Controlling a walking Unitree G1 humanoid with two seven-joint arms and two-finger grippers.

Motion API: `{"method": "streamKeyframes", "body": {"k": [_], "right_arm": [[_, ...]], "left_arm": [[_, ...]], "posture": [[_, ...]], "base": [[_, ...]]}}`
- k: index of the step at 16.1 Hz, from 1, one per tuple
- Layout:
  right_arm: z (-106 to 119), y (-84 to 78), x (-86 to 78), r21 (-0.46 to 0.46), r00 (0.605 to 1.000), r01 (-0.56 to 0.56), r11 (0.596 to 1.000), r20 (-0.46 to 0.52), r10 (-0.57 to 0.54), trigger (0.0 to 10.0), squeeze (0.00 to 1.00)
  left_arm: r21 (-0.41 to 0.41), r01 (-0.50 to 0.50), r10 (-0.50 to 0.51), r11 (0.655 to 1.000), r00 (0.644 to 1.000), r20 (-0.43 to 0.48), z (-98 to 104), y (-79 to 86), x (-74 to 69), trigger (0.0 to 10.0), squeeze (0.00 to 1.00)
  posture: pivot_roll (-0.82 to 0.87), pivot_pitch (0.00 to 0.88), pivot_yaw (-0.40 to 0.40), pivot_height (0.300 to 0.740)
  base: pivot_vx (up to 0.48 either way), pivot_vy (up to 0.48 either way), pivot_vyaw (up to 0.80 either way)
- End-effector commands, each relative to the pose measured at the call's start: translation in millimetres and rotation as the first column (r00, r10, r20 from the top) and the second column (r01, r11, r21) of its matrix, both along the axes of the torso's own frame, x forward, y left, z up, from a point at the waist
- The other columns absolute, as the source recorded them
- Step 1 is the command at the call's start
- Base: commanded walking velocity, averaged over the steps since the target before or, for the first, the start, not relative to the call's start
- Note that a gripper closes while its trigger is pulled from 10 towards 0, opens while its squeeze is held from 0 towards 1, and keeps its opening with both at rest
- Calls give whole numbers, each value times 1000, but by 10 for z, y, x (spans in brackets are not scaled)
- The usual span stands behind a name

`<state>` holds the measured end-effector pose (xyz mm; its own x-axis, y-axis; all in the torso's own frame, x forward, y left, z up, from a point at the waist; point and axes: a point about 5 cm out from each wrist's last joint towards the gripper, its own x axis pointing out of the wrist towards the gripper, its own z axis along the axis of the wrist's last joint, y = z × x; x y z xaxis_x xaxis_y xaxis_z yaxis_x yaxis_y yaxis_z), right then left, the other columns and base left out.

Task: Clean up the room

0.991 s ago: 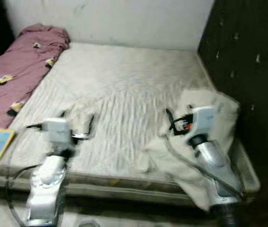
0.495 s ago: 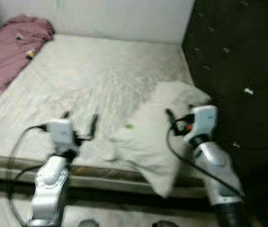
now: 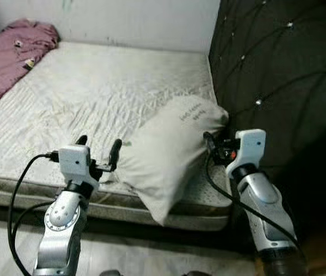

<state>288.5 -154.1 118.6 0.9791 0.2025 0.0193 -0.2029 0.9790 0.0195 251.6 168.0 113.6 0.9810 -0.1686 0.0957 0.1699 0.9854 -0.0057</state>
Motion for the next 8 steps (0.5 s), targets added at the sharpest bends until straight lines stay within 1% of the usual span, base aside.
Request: {"method": "streamKeyframes", "body": {"k": [1, 2, 8], "right_arm": [[37, 12, 15, 9, 1000, 2, 1000, 6, -2, 10000, 0], [36, 9, 13, 9, 1000, 3, 1000, 6, -3, 10000, 0], [40, 11, 18, 3, 1000, 1, 1000, 7, -1, 10000, 0]], "left_arm": [[10, 3, -3, 1000, 1000, 29, 61, 23, 8, 10000, 0], [9, 5, -5, 1000, 1000, 31, 63, 25, 7, 10000, 0], [6, 11, -12, 1000, 999, 34, 68, 23, 5, 10000, 0]], "posture": [[20, 0, -34, 740], [20, 0, -34, 740], [22, 0, -35, 740]], "base": [[0, 0, -519], [285, 0, -438], [341, 0, 0]]}}
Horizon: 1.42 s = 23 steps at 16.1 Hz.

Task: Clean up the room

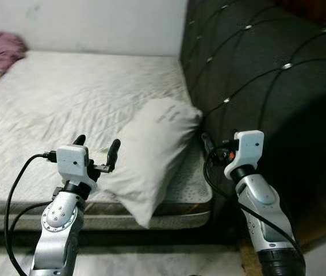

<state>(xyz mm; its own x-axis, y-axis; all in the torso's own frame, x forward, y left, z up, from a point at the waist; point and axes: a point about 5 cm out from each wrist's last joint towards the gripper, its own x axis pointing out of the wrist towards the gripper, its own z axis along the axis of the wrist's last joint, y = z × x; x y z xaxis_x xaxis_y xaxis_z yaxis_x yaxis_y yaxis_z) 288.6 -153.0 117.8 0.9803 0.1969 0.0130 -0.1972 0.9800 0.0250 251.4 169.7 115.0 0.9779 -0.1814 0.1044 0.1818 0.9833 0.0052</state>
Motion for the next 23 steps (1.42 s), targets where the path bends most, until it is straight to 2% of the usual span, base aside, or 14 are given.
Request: {"method": "streamKeyframes", "body": {"k": [1, 12, 18, 23], "right_arm": [[49, 5, 15, -8, 1000, -8, 1000, 16, 8, 10000, 0], [37, 21, 14, -22, 1000, -25, 999, 11, 25, 10000, 0], [17, 19, 11, -14, 1000, -24, 1000, 1, 24, 10000, 0], [2, 20, -5, -8, 1000, -15, 1000, -6, 15, 10000, 0]], "left_arm": [[-3, -1, 1, 1000, 1000, 23, 52, 6, 4, 10000, 0], [0, -7, 7, 1000, 1000, 11, 33, 17, -5, 10000, 0], [-4, -43, 43, 999, 999, -14, 4, 47, -10, 10000, 0], [-9, -40, 40, 999, 999, -37, -26, 50, -27, 10000, 0]], "posture": [[22, 0, -35, 740], [25, 0, -38, 740], [30, 1, -39, 740], [32, 1, -38, 740]], "base": [[360, 0, 0], [359, 0, 0], [0, 0, 0], [0, 346, 0]]}}
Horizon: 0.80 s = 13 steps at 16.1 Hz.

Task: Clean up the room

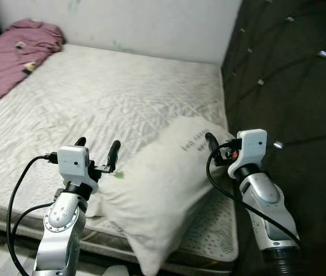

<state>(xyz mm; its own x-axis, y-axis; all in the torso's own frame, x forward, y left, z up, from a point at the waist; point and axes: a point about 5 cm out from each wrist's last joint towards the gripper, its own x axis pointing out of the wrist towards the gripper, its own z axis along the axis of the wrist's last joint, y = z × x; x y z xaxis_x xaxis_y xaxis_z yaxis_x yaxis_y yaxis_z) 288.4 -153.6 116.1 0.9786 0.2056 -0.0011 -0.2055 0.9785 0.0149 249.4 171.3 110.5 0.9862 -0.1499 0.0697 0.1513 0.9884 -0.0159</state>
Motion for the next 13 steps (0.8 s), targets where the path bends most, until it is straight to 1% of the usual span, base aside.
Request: {"method": "streamKeyframes", "body": {"k": [1, 2, 5, 8, 11, 12, 13], "right_arm": [[17, 23, -8, 6, 1000, -3, 1000, 5, 3, 10000, 0], [14, 23, -12, 6, 1000, -2, 1000, 4, 2, 10000, 0], [-20, 29, -31, 11, 1000, 2, 1000, -5, -2, 10000, 0], [-38, 36, -34, 15, 1000, 2, 1000, -7, -2, 10000, 0], [-31, 32, -46, 18, 1000, 10, 1000, 0, -10, 10000, 0], [-20, 22, -61, 22, 1000, 27, 999, 8, -27, 10000, 0], [0, -10, -91, 25, 997, 72, 997, 22, -72, 10000, 0]], "left_arm": [[6, -12, 12, 1000, 1000, -3, 13, 38, -10, 10000, 0], [19, -17, 17, 1000, 1000, -2, 10, 46, -14, 10000, 0], [20, -38, 38, 999, 999, -27, -57, 95, -55, 10000, 0], [16, -64, 64, 998, 997, -39, -89, 178, -67, 10000, 0], [21, -102, 103, 995, 993, -59, -146, 251, -129, 10000, 0], [31, -112, 114, 993, 992, -58, -156, 267, -154, 10000, 0], [41, -142, 144, 989, 989, -41, -122, 282, -152, 10000, 0]], "posture": [[32, 1, -38, 740], [32, 0, -33, 740], [30, 0, -15, 740], [31, 0, -11, 740], [26, 0, 2, 740], [33, 0, -6, 740], [40, 0, -8, 740]], "base": [[0, 0, 0], [0, 0, 0], [0, 0, 0], [0, 0, -800], [0, 0, 0], [0, 0, 0], [0, 0, 0]]}}
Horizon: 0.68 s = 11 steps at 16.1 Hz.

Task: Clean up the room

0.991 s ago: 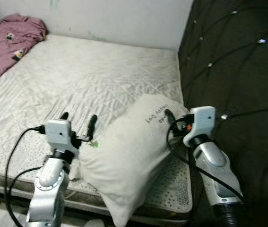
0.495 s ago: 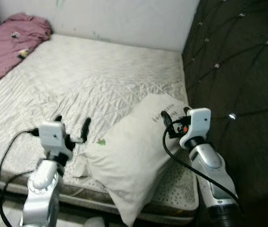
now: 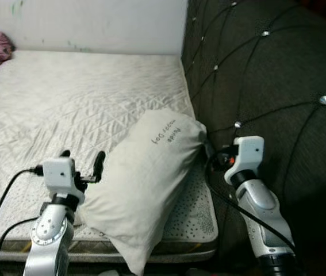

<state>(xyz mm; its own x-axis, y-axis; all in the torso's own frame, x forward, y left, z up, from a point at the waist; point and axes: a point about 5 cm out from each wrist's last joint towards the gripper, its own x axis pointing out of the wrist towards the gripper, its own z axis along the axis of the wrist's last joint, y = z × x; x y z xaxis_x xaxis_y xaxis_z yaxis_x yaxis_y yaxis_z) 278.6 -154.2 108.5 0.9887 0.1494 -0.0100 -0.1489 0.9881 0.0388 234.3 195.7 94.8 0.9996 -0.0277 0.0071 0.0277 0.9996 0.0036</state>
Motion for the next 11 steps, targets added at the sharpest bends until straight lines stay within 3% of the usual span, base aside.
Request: {"method": "streamKeyframes", "body": {"k": [1, 4, 7, 11], "right_arm": [[72, -20, -16, 3, 999, 30, 1000, 39, -30, 10000, 0], [45, -118, -107, 2, 996, 91, 996, 25, -91, 10000, 0], [-10, -273, -252, -56, 986, 164, 985, 6, -164, 10000, 0], [-22, -227, -263, -66, 987, 161, 985, -2, -161, 10000, 0]], "left_arm": [[22, -37, 36, 999, 999, 30, 58, 31, 7, 10000, 0], [62, -83, 80, 995, 996, 51, 76, 62, -62, 10000, 0], [57, -106, 107, 993, 994, -12, -24, 162, -236, 10000, 0], [33, -87, 87, 996, 996, -18, -24, 110, -227, 10000, 0]], "posture": [[48, 0, -8, 740], [60, 0, -27, 740], [62, 0, -31, 740], [63, 4, -29, 740]], "base": [[0, 0, 0], [0, 0, 0], [0, 0, 0], [0, 93, 0]]}}
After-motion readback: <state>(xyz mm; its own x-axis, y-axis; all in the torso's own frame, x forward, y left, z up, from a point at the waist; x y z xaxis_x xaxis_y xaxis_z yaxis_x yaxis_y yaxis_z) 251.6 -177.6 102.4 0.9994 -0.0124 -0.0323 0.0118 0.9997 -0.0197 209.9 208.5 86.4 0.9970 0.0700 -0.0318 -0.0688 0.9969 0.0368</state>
